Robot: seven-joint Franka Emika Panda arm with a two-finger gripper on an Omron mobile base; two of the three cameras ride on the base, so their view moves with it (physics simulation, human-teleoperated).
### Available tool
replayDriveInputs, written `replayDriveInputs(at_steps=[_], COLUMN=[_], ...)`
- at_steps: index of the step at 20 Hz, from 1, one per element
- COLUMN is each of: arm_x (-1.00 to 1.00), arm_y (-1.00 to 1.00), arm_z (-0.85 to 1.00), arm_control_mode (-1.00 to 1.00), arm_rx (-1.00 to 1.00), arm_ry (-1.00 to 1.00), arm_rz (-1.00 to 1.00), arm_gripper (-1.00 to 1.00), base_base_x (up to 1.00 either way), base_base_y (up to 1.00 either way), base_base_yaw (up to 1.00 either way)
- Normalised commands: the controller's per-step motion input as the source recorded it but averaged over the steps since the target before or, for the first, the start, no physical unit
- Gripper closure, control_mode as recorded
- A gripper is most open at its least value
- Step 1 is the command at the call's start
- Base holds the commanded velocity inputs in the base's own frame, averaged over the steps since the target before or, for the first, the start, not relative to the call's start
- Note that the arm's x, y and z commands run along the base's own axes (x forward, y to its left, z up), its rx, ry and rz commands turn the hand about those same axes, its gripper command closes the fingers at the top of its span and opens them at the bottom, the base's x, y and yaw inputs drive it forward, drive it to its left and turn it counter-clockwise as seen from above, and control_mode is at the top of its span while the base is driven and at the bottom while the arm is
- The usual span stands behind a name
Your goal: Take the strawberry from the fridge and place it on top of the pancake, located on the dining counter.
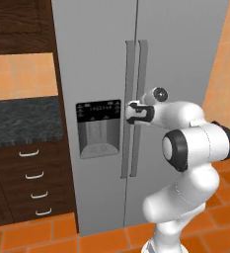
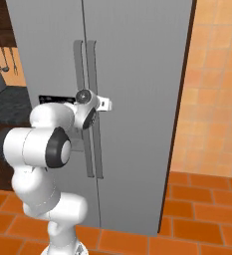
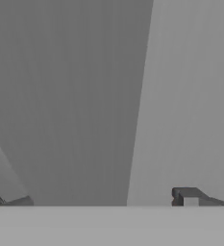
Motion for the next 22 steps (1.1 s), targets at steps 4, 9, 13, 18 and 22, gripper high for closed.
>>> replayDriveInputs(at_steps=[4,9,13,18,22], arm_x=[0.26,-0.31,-1.00,-1.00,-1.00], arm_y=[0.00,-0.22,-0.73,-0.99,-1.00], arm_z=[-0.10,0.00,0.00,-0.04,-0.28], arm_control_mode=[-1.00,-1.00,-1.00,-1.00,-1.00], arm_rx=[0.00,0.00,0.00,0.00,0.00], arm_ry=[-0.10,0.10,0.12,0.27,0.25], arm_rz=[0.00,-0.01,-0.02,-0.04,-0.03], arm_gripper=[1.00,1.00,1.00,1.00,1.00], base_base_x=[0.00,0.00,0.00,0.00,0.00], base_base_y=[0.00,0.00,0.00,0.00,0.00], base_base_yaw=[0.00,0.00,0.00,0.00,0.00])
